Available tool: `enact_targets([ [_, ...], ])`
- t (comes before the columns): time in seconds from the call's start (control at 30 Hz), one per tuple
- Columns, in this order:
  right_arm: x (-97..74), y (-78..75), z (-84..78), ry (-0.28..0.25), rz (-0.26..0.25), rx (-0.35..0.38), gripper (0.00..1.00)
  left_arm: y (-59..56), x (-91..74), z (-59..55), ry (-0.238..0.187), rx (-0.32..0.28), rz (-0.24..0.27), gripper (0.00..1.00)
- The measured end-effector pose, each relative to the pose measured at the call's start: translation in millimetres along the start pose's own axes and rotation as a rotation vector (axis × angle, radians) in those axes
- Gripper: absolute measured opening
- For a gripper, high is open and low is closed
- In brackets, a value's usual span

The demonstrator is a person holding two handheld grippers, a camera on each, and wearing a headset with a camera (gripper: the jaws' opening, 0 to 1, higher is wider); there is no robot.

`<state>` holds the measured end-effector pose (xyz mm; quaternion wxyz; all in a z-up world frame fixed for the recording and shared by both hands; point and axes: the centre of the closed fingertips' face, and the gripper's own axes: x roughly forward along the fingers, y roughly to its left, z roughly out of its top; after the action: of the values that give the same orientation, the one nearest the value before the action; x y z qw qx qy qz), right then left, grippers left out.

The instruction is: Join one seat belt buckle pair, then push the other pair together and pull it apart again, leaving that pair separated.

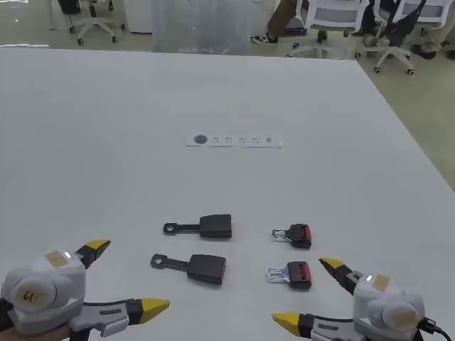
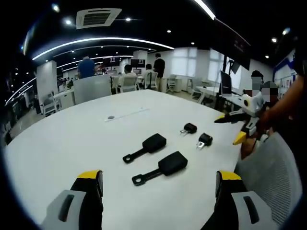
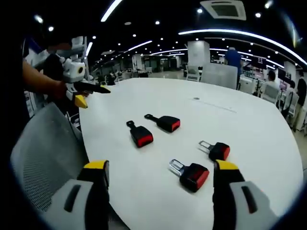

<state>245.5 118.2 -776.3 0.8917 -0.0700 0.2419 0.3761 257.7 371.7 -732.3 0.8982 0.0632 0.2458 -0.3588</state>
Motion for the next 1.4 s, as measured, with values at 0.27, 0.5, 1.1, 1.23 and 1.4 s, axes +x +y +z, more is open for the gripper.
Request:
enact_targets([
  [0.27,-0.1,-0.2,0.5,-0.001,0.0,-0.001,0.92,-0.5,0.2,1.0,-0.003,-0.002,-0.003,1.0],
  [0.5,-0.6,-0.8,-0.4,0.004,-0.001,-0.005,0.91,-0.7,0.7,0.5,0.002,0.003,-0.007,1.0],
  [1.1,-5.7,-9.5,-12.3,0.051,0.0,-0.024,0.87,-9.3,21.5,2.4,0.035,0.04,-0.064,1.0],
  [1.23,-4.4,-13.8,-13.5,0.063,0.009,-0.028,0.86,-9.0,27.5,2.7,0.044,0.05,-0.078,0.99],
  [1.4,-1.6,-21.4,-14.6,0.078,0.021,-0.034,0.85,-13.1,34.4,2.2,0.058,0.051,-0.121,0.98],
])
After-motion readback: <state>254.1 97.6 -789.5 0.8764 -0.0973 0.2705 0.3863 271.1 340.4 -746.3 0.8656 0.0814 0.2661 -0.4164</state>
